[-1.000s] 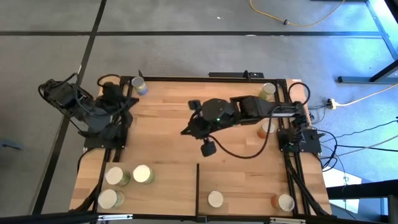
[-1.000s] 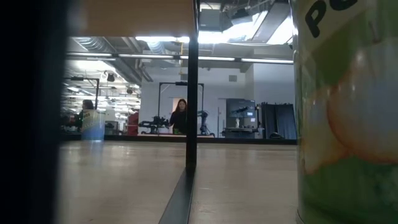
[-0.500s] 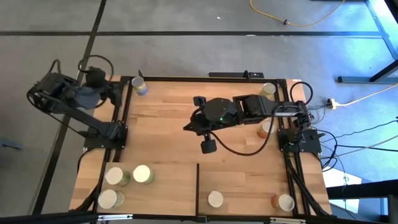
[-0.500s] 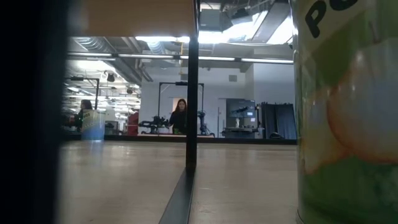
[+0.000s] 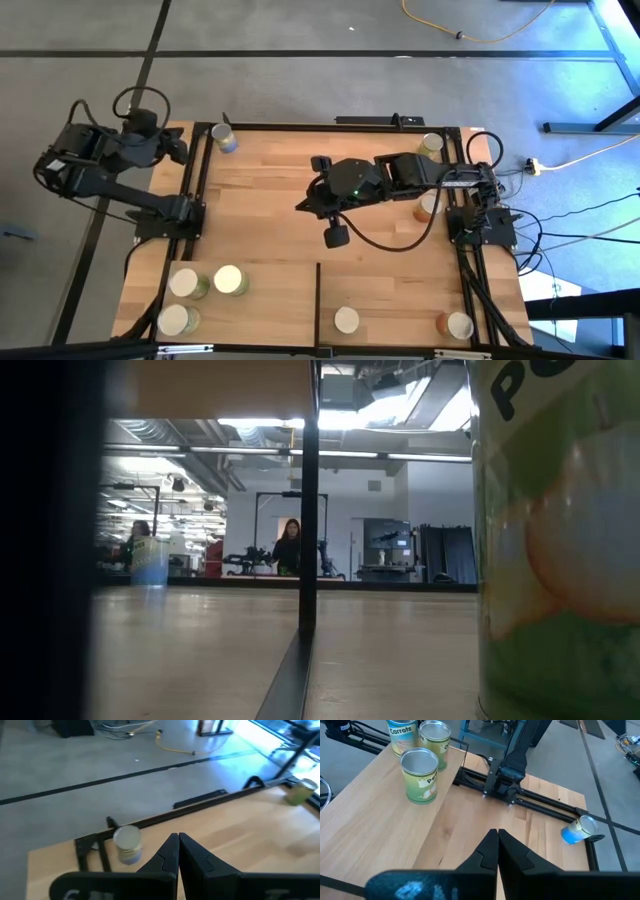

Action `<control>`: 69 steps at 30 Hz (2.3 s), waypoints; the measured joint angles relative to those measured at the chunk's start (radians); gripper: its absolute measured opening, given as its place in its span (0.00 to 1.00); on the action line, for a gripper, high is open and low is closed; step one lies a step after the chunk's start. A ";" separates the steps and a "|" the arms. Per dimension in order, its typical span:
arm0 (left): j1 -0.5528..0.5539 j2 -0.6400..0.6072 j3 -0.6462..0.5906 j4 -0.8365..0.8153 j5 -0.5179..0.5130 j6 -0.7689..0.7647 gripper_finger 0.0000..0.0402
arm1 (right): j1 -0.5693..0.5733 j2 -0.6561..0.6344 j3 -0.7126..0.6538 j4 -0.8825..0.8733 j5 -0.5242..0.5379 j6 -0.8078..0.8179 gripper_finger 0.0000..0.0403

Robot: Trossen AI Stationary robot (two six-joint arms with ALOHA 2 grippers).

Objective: Pick and place cans onto a shelf
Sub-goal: Put the canned peas on the shelf

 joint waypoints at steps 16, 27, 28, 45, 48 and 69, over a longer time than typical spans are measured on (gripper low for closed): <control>0.073 -0.018 -0.301 0.078 -0.131 0.121 0.00 | -0.033 0.001 0.000 -0.072 0.001 -0.004 0.02; 0.119 -0.011 -0.300 0.196 0.153 0.158 0.09 | -0.090 -0.005 0.000 -0.109 0.000 -0.025 0.02; 0.133 -0.011 -0.300 0.220 0.182 0.158 0.10 | -0.098 -0.007 0.000 -0.114 0.001 -0.025 0.02; 0.502 0.079 -0.105 0.457 0.157 0.524 0.11 | -0.181 -0.022 0.000 -0.167 -0.001 -0.058 0.02; 0.596 0.127 -0.105 0.469 0.210 0.583 0.11 | -0.181 -0.040 -0.001 -0.158 -0.001 -0.056 0.02; 1.015 0.607 -0.109 0.240 0.778 0.618 0.10 | -0.182 -0.076 0.000 -0.144 -0.019 -0.002 0.02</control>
